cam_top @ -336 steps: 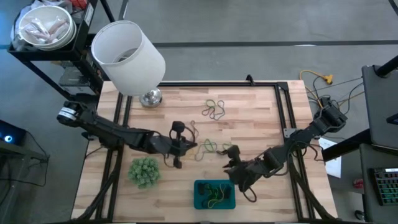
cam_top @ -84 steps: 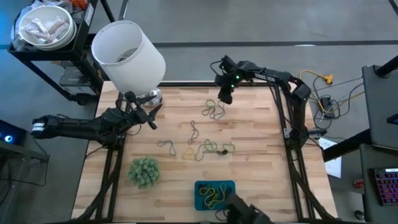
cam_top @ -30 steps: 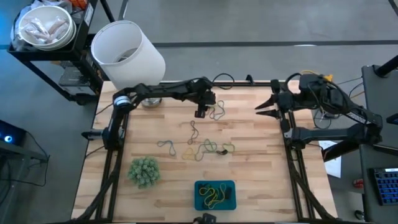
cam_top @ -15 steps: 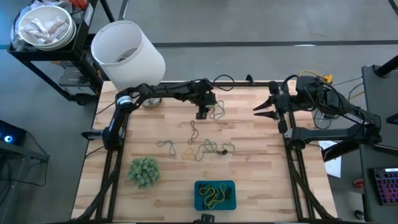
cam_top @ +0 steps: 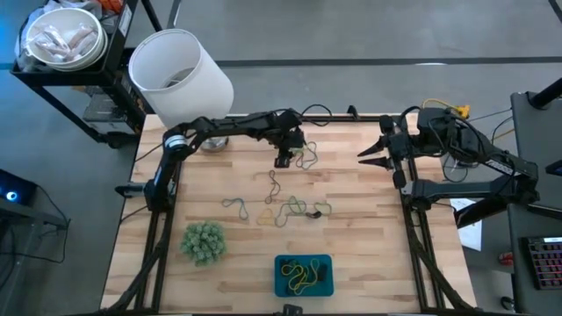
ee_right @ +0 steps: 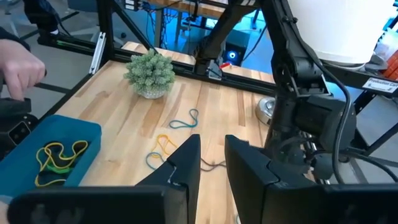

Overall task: Pick and place rubber bands into bin
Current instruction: Put the green rubber band into the blue bin

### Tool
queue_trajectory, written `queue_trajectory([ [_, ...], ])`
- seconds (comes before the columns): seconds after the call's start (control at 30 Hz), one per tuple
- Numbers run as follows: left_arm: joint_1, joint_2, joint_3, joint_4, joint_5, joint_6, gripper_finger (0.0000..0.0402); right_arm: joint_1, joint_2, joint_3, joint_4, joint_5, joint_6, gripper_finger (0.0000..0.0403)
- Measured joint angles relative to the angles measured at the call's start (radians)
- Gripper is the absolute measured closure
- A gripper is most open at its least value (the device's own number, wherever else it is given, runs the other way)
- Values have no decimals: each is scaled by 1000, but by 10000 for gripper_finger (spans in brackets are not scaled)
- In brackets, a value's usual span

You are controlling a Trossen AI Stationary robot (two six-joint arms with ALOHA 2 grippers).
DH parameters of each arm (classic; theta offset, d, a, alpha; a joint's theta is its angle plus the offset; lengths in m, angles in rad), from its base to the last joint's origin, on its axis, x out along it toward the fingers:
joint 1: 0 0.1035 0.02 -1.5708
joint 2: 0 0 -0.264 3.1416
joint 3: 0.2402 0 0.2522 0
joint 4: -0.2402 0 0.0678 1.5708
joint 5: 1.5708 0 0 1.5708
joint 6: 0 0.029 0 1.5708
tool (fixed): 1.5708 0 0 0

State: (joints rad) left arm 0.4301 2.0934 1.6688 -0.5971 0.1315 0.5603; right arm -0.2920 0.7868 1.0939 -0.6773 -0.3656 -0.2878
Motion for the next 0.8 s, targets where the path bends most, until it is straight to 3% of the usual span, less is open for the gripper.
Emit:
queue_trajectory([
  [0.2, 3, -2, 57, -210, 95, 79, 243, 0, 0, -2, 0, 0, 0, 335],
  [0.47, 13, -2, 115, -396, 100, 297, 243, 0, 0, -6, 2, 0, 0, 335],
  [0.8, 24, 2, 124, -408, 96, 425, 243, 0, 15, -13, 22, 1, 6, 335],
])
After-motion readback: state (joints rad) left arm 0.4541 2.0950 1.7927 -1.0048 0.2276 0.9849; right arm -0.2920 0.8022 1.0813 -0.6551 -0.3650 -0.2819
